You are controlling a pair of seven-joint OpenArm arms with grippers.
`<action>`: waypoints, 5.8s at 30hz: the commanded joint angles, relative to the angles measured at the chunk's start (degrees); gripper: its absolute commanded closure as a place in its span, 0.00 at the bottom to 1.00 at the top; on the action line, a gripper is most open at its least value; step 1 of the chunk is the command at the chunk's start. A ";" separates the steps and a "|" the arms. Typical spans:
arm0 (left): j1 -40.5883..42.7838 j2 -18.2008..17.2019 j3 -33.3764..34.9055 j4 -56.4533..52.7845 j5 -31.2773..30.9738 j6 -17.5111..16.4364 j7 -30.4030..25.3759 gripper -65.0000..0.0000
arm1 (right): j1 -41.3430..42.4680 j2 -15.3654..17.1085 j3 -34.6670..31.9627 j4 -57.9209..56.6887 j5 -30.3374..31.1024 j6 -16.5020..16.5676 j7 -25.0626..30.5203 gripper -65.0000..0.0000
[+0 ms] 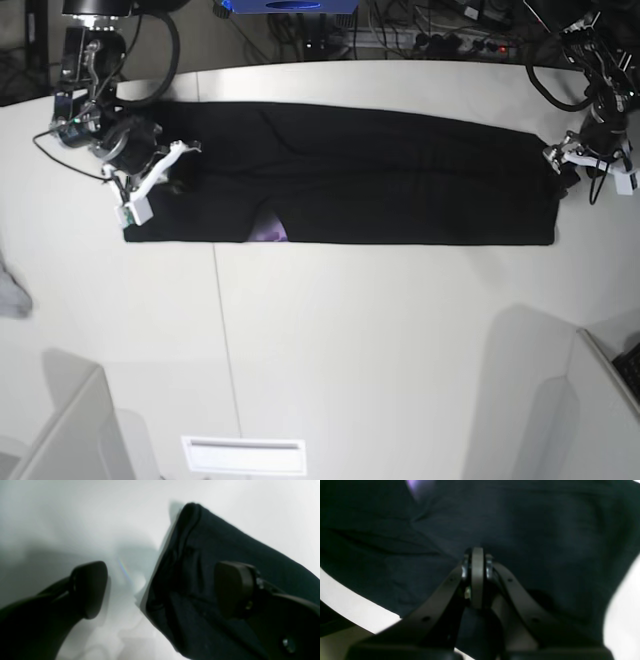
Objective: Fold the T-shirt properly
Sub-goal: 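Release and regrasp the folded shirt's ends with both grippers, then fold the shirt end with the left gripper toward the right gripper, then release the left gripper and raise it away from the shirt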
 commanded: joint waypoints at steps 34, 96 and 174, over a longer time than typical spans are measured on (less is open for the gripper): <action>2.86 -6.26 5.70 3.97 -0.84 0.12 -4.59 1.00 | -2.55 0.58 0.90 5.02 1.05 0.23 1.19 1.00; 9.19 9.21 49.13 30.52 21.93 16.29 -4.32 1.00 | -2.38 0.50 0.98 4.49 1.14 -0.04 1.19 1.00; 9.10 11.67 50.63 32.72 17.45 15.94 -4.32 0.36 | -2.47 -3.46 11.09 5.29 1.22 0.05 -0.30 1.00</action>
